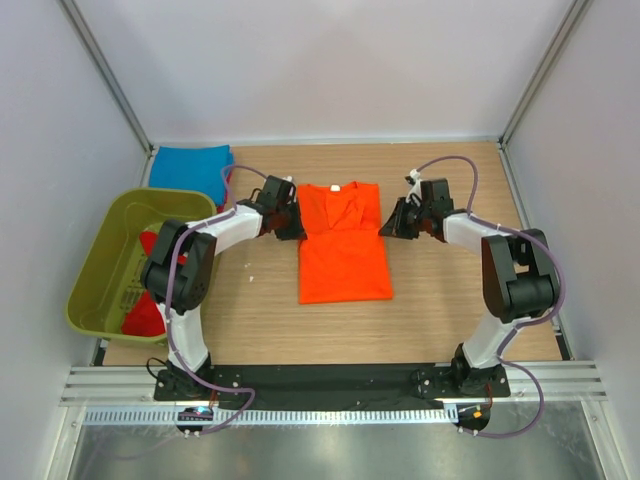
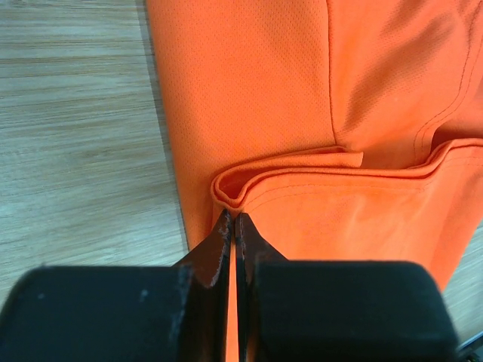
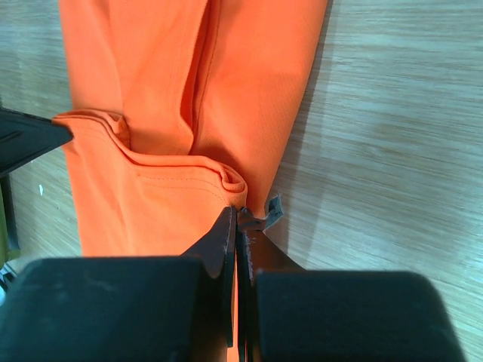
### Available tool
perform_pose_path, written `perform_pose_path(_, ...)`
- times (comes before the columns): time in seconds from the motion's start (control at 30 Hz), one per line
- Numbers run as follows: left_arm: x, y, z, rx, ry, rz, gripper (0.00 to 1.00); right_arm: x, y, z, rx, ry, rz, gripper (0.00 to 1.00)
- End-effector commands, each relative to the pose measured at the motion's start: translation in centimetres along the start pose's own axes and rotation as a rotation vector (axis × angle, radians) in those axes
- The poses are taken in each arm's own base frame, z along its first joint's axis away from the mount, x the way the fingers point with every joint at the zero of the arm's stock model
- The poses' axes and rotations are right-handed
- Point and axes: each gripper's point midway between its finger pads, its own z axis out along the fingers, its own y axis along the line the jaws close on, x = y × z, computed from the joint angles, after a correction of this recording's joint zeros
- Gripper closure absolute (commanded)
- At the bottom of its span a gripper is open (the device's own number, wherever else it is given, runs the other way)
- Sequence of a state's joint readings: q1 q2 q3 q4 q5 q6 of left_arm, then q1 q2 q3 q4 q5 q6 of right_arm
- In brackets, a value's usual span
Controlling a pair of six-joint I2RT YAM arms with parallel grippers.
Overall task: Fold and stack the t-shirts
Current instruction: Fold the tshirt
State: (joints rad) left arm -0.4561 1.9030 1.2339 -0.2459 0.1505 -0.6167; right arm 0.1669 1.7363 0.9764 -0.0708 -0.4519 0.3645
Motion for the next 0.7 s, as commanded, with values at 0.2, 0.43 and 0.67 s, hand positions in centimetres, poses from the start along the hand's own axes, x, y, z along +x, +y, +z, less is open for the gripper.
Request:
perform_pose_path(0.2,-2.3,-1.8,-1.7,0.046,-0.063,0.028,1.00,-2.8,2.0,-2.3,-0.025,-0.129,-0.078,0.92)
perform_pose_path(0.43,-2.9,-2.4,-3.3,0.060,-0.096,0.030,1.00,-2.4,2.8,-3.0,-0.050,-0.137,-0.099,0.99)
perform_pose_path(0.67,-3.6,-2.1,-5.1,0.031,-0.155,0.005,1.00,-3.3,3.3,-3.3,-0.068,-0.198,-0.125,0.99)
